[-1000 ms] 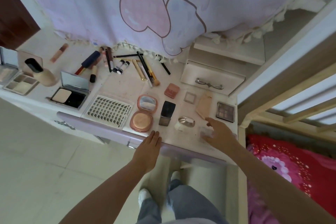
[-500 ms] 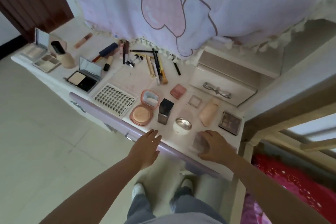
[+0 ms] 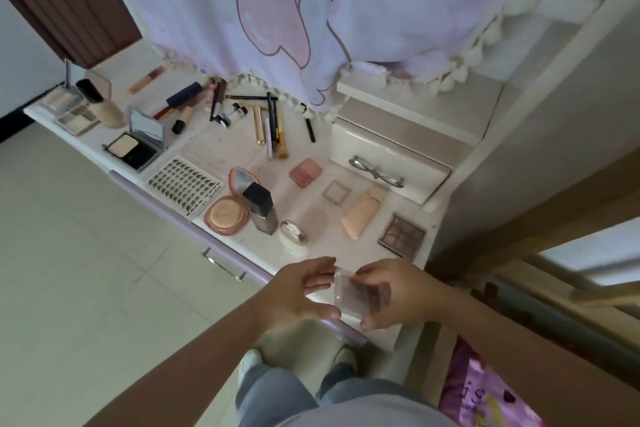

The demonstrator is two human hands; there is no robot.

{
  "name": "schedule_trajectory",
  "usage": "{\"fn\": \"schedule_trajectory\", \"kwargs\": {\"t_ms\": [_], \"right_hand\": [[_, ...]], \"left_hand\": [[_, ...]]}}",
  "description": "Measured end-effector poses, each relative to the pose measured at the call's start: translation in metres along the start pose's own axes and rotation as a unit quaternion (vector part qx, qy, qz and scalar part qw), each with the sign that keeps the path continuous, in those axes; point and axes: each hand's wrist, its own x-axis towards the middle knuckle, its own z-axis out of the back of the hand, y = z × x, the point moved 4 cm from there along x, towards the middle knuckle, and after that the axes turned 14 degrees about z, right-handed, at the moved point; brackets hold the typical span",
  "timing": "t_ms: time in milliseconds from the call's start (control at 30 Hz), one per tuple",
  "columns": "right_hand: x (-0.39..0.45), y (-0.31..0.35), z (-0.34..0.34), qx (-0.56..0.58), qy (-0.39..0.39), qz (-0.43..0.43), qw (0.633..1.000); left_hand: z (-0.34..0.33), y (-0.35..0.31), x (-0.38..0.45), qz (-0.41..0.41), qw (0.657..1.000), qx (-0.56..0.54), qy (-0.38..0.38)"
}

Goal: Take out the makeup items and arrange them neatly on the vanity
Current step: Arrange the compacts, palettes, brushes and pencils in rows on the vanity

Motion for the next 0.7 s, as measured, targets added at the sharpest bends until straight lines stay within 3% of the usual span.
{"fn": "schedule_trajectory", "kwargs": {"t_ms": [367,600,700], "right_hand": [[0.007,-0.012,0.007,0.046,0.024,0.021,0.998],[0.004,-0.019,0.023,0.066,0.000,0.038,0.997],[0.002,-0.017,0.035,0.046,-0.012,0.038,0.998]], "left_hand": [[-0.009,-0.006,-0.016,-0.007,0.995,-0.018,-0.100],[-0.011,-0.024,-0.014,-0.003,0.975,-0.210,-0.070],[-0.010,-0.029,-0.009,0.005,0.969,-0.237,-0.068]]}}
